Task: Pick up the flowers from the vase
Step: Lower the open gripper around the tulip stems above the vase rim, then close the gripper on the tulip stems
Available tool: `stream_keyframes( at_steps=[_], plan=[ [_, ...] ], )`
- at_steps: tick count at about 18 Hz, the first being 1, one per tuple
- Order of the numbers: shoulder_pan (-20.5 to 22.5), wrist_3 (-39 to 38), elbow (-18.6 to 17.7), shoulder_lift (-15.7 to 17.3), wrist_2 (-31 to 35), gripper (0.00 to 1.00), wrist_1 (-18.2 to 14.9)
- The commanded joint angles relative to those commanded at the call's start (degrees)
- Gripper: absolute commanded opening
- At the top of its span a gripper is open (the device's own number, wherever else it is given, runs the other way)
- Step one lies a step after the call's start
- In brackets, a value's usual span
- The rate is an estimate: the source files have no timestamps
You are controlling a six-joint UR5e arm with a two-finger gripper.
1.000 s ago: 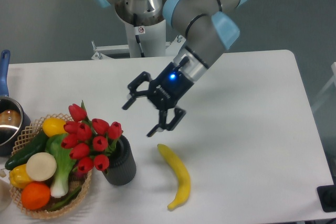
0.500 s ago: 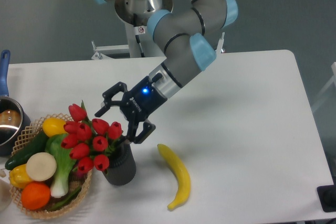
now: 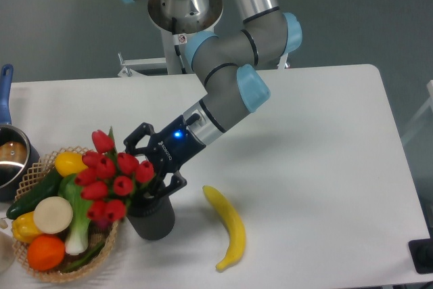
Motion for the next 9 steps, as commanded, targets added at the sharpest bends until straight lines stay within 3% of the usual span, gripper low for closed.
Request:
stream_keyframes(
  at_steps=[2,9],
  plan=[
    [0.44,-0.53,0.0,0.26,-0.09,0.0,0.0],
    [1.84,-8.96,3.51,1.31,-2.19,0.0,0.0]
  ],
)
